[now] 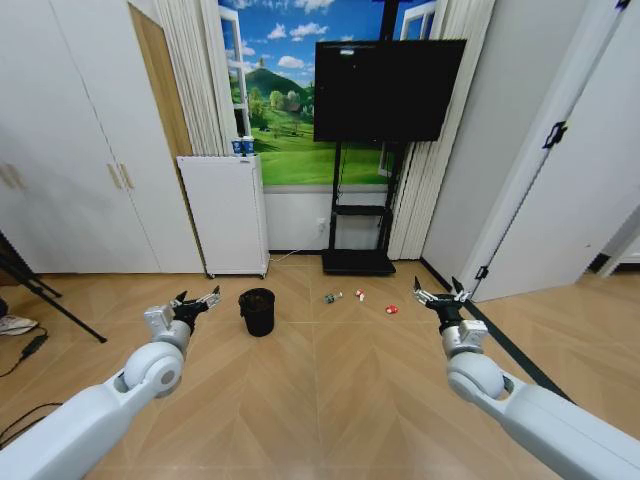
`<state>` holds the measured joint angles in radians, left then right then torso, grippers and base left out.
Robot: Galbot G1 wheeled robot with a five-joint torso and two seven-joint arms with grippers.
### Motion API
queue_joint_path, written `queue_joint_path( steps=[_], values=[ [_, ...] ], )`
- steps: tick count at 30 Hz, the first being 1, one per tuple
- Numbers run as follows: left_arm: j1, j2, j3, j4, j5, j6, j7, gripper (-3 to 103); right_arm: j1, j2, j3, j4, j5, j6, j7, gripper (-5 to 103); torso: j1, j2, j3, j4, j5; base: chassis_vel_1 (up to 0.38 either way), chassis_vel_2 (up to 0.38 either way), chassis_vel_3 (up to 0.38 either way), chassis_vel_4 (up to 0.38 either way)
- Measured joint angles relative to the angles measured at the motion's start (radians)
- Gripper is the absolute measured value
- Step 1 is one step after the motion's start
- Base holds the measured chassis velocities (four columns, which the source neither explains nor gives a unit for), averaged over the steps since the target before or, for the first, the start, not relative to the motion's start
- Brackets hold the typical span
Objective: Pick up the trash bin and place the garbage on the floor into it.
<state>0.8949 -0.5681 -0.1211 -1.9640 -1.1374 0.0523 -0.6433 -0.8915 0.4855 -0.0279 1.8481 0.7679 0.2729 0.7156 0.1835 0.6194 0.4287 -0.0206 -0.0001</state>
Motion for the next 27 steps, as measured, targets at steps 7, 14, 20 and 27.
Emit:
queue_joint_path(
  steps=[7,14,20,27],
  values=[
    [0.004,0.0,-0.003,-0.006,0.0,-0.005,-0.001,100,-0.007,-0.01,-0.001,0.013,0.03,0.004,-0.037,100,0.0,0.0,0.0,0.0,0.0,0.0,0.0,0.0,0.0],
    [0.007,-0.005,-0.005,-0.006,0.0,-0.006,-0.001,100,-0.01,-0.016,-0.008,0.011,0.032,0.013,-0.064,100,0.0,0.0,0.0,-0.0001,0.0001,0.0,0.0,0.0,0.0],
    [0.012,-0.015,-0.005,-0.006,0.007,-0.006,-0.002,100,-0.015,-0.019,-0.015,0.006,0.015,0.013,-0.067,100,0.0,0.0,0.0,0.0,0.0001,-0.051,0.092,0.043,-0.106],
    [0.02,-0.023,-0.004,-0.011,0.012,-0.006,-0.002,100,-0.01,-0.021,-0.036,0.021,0.006,0.012,-0.064,100,0.0,0.0,0.0,0.0001,-0.0003,-0.137,0.218,0.145,-0.215]
  ],
)
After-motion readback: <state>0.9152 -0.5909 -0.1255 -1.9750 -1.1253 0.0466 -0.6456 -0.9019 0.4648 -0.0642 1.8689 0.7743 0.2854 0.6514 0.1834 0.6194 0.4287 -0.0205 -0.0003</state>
